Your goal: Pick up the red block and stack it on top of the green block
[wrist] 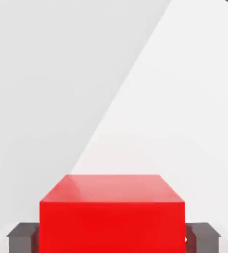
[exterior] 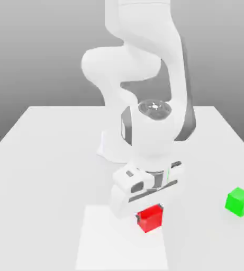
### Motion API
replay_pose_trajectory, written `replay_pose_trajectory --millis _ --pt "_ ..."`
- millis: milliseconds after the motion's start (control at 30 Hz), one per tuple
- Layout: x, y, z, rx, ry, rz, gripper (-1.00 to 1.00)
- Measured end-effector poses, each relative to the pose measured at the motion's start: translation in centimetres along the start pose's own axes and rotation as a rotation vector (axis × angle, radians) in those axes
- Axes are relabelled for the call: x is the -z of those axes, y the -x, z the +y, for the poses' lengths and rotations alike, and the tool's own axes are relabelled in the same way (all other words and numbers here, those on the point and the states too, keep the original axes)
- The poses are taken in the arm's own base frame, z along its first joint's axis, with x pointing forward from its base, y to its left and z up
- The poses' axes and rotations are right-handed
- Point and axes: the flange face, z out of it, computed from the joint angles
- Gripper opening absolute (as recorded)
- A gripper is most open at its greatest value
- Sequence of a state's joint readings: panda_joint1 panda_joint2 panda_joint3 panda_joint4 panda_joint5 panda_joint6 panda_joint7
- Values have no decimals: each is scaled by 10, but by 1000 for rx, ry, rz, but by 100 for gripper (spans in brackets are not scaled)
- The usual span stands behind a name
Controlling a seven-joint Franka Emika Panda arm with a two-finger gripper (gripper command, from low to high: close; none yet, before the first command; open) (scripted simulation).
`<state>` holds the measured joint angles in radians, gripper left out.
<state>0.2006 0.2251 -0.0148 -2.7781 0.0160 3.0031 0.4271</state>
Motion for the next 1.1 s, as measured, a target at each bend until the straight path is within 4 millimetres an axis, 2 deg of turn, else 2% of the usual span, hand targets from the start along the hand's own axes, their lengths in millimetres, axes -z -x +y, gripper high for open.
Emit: replay_pose_trajectory --millis 100,300,433,533,633,767,833,900,1000,1033,1100 --pt "0 0 0 0 0 0 -100" --pt "50 -1 0 1 0 1 -100" --pt "68 -4 -19 -30 0 0 -100" --pt "74 3 -51 -14 1 0 -100" --pt "81 19 -90 22 1 1 -100" --pt "90 49 -144 69 0 0 -100" --pt "92 73 -174 111 -1 0 -100" --pt "79 119 -220 220 -1 0 -100" --pt "44 132 -233 243 -1 0 -100" --pt "38 133 -234 245 -1 0 100" --pt "38 133 -234 245 -1 0 100"
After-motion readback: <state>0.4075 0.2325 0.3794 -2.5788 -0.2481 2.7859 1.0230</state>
